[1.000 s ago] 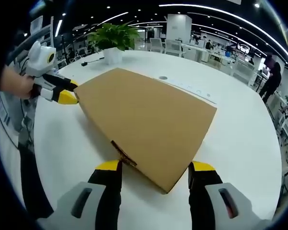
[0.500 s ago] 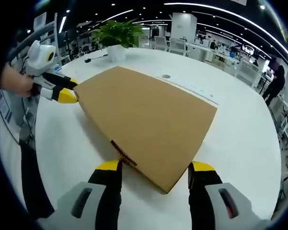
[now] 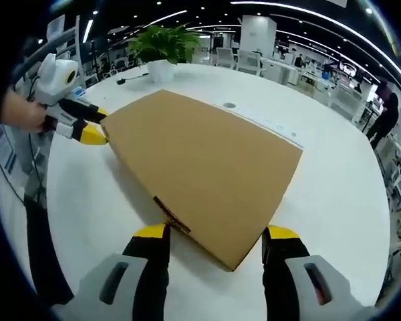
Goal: Operate the shoe box by opening the lid, removing the specified soft item, and placing it in the target area until the item is outside and the box remains undamaged.
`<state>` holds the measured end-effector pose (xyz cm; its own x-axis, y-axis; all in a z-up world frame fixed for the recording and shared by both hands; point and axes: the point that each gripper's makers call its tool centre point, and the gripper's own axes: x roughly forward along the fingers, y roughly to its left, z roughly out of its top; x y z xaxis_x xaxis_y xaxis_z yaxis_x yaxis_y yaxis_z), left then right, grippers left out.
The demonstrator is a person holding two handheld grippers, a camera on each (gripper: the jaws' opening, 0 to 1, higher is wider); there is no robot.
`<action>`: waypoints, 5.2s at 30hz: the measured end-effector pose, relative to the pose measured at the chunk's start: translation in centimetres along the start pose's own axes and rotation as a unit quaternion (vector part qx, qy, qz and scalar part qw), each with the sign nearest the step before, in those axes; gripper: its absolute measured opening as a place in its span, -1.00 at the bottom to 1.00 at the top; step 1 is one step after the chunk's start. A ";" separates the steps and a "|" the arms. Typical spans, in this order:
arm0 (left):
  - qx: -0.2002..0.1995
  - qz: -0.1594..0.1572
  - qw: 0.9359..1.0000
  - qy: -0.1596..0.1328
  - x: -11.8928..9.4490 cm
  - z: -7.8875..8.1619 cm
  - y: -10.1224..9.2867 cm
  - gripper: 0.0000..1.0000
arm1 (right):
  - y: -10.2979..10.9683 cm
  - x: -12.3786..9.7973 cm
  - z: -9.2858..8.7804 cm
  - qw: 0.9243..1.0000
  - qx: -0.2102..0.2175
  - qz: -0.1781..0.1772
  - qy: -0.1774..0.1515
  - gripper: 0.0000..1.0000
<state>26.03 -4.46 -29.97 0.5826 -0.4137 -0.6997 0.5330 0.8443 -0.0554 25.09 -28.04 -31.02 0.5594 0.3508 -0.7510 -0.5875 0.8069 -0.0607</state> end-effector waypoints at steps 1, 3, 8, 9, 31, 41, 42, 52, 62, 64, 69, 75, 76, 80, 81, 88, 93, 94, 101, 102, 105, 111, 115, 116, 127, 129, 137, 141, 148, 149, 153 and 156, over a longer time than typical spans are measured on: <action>-0.002 0.000 1.000 0.001 0.2 0.3 0.2 -0.24 | -0.1 0.1 0.2 1.000 0.000 0.000 0.003 0.08; 0.000 -0.001 1.000 0.006 0.4 0.6 0.4 -0.24 | -0.5 0.4 0.5 1.000 0.000 0.002 0.018 0.08; 0.005 -0.006 1.000 0.024 1.0 1.2 1.0 -0.25 | -0.7 0.6 0.6 1.000 0.004 0.003 0.020 0.07; 0.005 -0.007 1.000 0.025 0.9 1.1 1.0 -0.25 | -0.7 0.6 0.5 1.000 0.006 0.003 0.017 0.06; -0.003 0.000 1.000 0.017 0.7 0.8 0.9 -0.25 | -0.8 0.7 0.8 1.000 0.000 0.010 0.020 0.06; -0.094 -0.019 0.995 0.041 0.6 -0.6 1.3 -0.41 | -0.3 0.5 0.1 0.999 0.047 0.003 0.009 0.05; -0.090 -0.022 0.995 0.041 0.4 -0.7 1.1 -0.39 | -0.2 0.5 0.0 0.999 0.046 0.004 0.009 0.06; -0.134 -0.060 0.989 0.002 -0.4 0.0 0.1 0.32 | 1.1 -1.5 0.3 0.988 0.148 -0.009 -0.033 0.14; -0.247 -0.089 0.963 -0.060 -2.2 1.2 0.3 0.82 | 2.2 -2.3 0.2 0.953 0.292 0.026 -0.081 0.38; -0.288 -0.116 0.949 -0.044 -2.5 0.8 -0.7 0.97 | 2.4 -2.6 0.7 0.936 0.333 0.046 -0.101 0.36; -0.341 -0.153 0.925 -0.070 -3.4 1.3 -1.6 0.99 | 2.2 -3.9 1.3 0.882 0.435 0.077 -0.162 0.39; -0.380 -0.209 0.891 -0.131 -5.2 3.4 -2.5 0.99 | 2.0 -4.7 0.6 0.859 0.472 0.073 -0.183 0.47; -0.398 -0.224 0.878 -0.146 -6.1 4.3 -2.7 0.99 | 2.2 -4.9 0.9 0.851 0.483 0.080 -0.191 0.47; -0.422 -0.245 0.855 -0.179 -8.4 5.9 -3.0 0.99 | 2.4 -6.6 2.6 0.812 0.519 0.100 -0.246 0.51; -0.426 -0.261 0.843 -0.197 -8.9 6.4 -3.1 0.99 | 2.5 -6.9 2.8 0.801 0.532 0.103 -0.255 0.52; -0.467 -0.319 0.799 -0.206 -10.1 6.1 -4.9 0.99 | 4.1 -8.0 4.2 0.778 0.546 0.141 -0.276 0.80; -0.512 -0.345 0.751 -0.233 -10.5 6.7 -5.3 0.99 | 4.3 -8.8 5.3 0.746 0.571 0.156 -0.306 1.00; -0.531 -0.348 0.740 -0.220 -10.3 6.4 -5.4 0.99 | 4.4 -8.7 5.3 0.745 0.572 0.160 -0.305 1.00; -0.574 -0.346 0.708 -0.221 -9.8 5.6 -4.2 0.99 | 3.8 -8.4 4.0 0.700 0.620 0.166 -0.314 0.88; -0.586 -0.346 0.699 -0.219 -9.7 5.4 -3.9 0.99 | 3.8 -8.5 3.9 0.694 0.625 0.163 -0.318 0.83; -0.603 -0.341 0.684 -0.228 -9.5 5.0 -3.0 0.97 | 3.4 -9.0 3.7 0.668 0.640 0.166 -0.342 0.58; -0.578 -0.389 0.696 -0.174 -9.7 3.4 -5.3 0.50 | 4.3 -9.5 4.3 0.661 0.633 0.207 -0.345 0.45; -0.587 -0.369 0.698 -0.180 -9.2 2.8 -4.5 0.29 | 3.6 -9.4 4.0 0.639 0.649 0.208 -0.357 0.51; -0.588 -0.364 0.700 -0.177 -9.0 2.5 -4.5 0.29 | 3.6 -9.4 4.1 0.634 0.652 0.207 -0.359 0.57; -0.603 -0.364 0.686 -0.181 -8.5 2.8 -3.8 0.46 | 3.1 -8.9 4.3 0.602 0.681 0.202 -0.366 0.85; -0.605 -0.361 0.686 -0.178 -8.3 2.7 -3.7 0.42 | 2.8 -9.0 4.1 0.591 0.687 0.196 -0.375 0.79; -0.620 -0.289 0.705 -0.184 -6.5 1.0 -1.6 -0.05 | 2.5 -8.2 2.7 0.596 0.699 0.170 -0.357 0.65; -0.644 -0.290 0.681 -0.192 -6.5 1.1 -1.0 -0.09 | 2.8 -8.1 2.5 0.602 0.701 0.175 -0.341 0.41; -0.625 -0.232 0.721 -0.188 -5.0 0.4 -0.8 -0.19 | 2.3 -7.1 1.9 0.617 0.707 0.142 -0.316 0.00; -0.623 -0.227 0.724 -0.190 -4.9 0.4 -0.8 -0.20 | 2.3 -7.1 2.0 0.621 0.702 0.139 -0.319 -0.03; -0.626 -0.254 0.719 -0.165 -4.5 0.8 -2.1 -0.32 | 1.8 -6.1 1.4 0.620 0.709 0.128 -0.310 -0.05; -0.616 -0.222 0.736 -0.172 -4.0 0.6 -1.6 -0.25 | 1.7 -5.8 1.3 0.617 0.714 0.121 -0.308 -0.15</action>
<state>23.20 -4.33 -26.62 0.7524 -0.6248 -0.2087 -0.1200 0.1815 -0.9760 21.59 -28.09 -25.87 0.9310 0.3024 -0.2044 0.1702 0.1359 0.9760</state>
